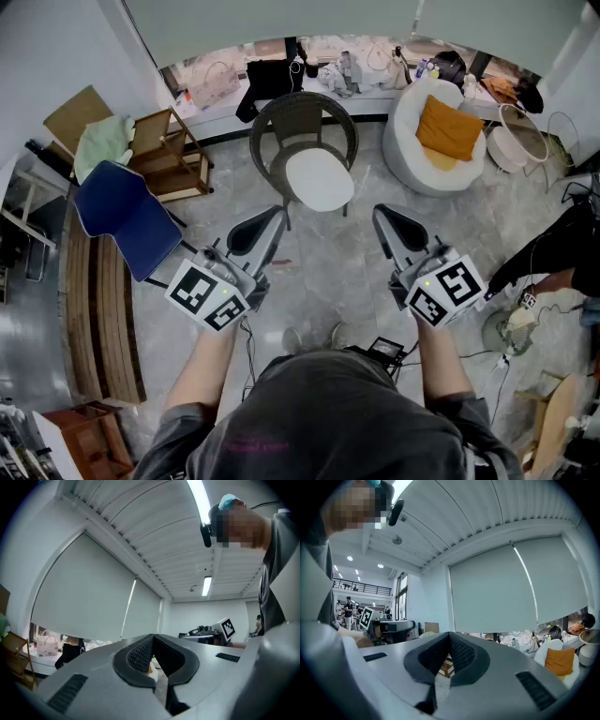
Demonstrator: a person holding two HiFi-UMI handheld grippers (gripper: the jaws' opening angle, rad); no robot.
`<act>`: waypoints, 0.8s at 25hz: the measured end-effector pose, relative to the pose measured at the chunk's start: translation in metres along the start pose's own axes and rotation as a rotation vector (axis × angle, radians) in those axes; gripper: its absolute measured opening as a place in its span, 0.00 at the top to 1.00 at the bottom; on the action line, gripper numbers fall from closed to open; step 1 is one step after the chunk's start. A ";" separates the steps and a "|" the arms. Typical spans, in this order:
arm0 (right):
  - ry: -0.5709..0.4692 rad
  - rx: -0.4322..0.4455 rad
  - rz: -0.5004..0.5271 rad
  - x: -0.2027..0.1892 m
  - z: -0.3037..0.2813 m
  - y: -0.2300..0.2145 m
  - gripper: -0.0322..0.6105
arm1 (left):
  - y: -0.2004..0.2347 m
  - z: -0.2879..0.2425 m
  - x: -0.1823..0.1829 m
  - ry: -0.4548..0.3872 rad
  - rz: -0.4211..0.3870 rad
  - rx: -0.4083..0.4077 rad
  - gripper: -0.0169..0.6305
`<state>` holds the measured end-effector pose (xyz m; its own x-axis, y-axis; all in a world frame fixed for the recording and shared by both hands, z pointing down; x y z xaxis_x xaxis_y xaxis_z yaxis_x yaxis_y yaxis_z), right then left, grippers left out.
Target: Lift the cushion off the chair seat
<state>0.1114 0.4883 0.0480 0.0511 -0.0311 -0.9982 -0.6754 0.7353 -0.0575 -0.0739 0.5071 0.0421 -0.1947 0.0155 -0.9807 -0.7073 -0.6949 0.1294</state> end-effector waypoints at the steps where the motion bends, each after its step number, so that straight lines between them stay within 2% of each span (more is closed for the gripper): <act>1: -0.001 0.000 0.000 0.000 -0.001 0.000 0.93 | 0.001 0.000 0.000 0.000 0.001 -0.001 0.96; 20: -0.005 -0.020 -0.028 -0.005 0.009 -0.014 0.93 | -0.005 -0.015 -0.004 0.008 0.001 0.006 0.96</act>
<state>0.1273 0.4845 0.0542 0.0736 -0.0482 -0.9961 -0.6884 0.7203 -0.0857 -0.0597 0.4996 0.0437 -0.1898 0.0086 -0.9818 -0.7111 -0.6907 0.1314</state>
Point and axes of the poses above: the fingertips, and each gripper's own axes: z backward along the fingers, y to its left, x out of its top, the point moved 3 cm from there along z, backward along the fingers, and after that the axes turned 3 degrees about -y, right-handed, at the moved point
